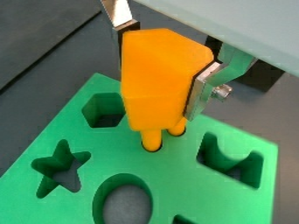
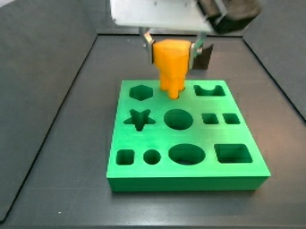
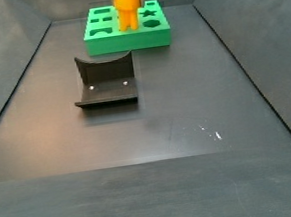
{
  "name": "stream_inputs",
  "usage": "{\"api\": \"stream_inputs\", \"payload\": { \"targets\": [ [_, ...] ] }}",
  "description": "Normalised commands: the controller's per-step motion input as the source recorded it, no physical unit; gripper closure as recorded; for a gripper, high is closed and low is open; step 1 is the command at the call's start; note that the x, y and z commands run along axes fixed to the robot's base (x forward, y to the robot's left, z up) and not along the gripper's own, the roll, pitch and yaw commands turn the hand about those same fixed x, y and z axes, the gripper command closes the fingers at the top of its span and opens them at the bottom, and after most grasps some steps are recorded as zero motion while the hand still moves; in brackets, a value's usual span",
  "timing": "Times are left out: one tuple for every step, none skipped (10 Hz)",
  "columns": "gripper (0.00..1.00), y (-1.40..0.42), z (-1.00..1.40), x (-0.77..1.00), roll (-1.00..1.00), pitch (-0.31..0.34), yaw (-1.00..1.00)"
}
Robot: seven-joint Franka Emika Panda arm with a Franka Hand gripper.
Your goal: Insert the 3 prong object.
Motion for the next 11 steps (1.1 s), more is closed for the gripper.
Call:
{"api": "stream_inputs", "payload": {
  "targets": [
    [1.0,0.0,-0.24,-0.07,0.03,0.0,-0.05],
    [1.0,0.0,-0.22,0.0,0.04,0.0,0.0],
    [1.0,0.0,-0.21,0.13,0.01,0.029,0.02],
    [1.0,0.0,0.0,0.07,0.03,0.057,0.0],
    [1.0,0.0,0.0,0.01,0.01,0.009,-0.01],
    [1.0,0.0,-0.17,0.17,0.0,0.204,0.0],
    [1.0,-0.03,-0.19,0.6,0.06,0.497,0.0],
    [1.0,-0.08,-0.21,0.47,0.12,0.431,-0.01],
    [1.0,-0.05,-0.23,0.45,0.1,0.427,-0.01],
    [1.0,0.0,-0.34,0.34,0.0,0.369,0.0],
    [1.0,0.0,-0.09,0.0,0.0,0.009,0.0]
  ]
}}
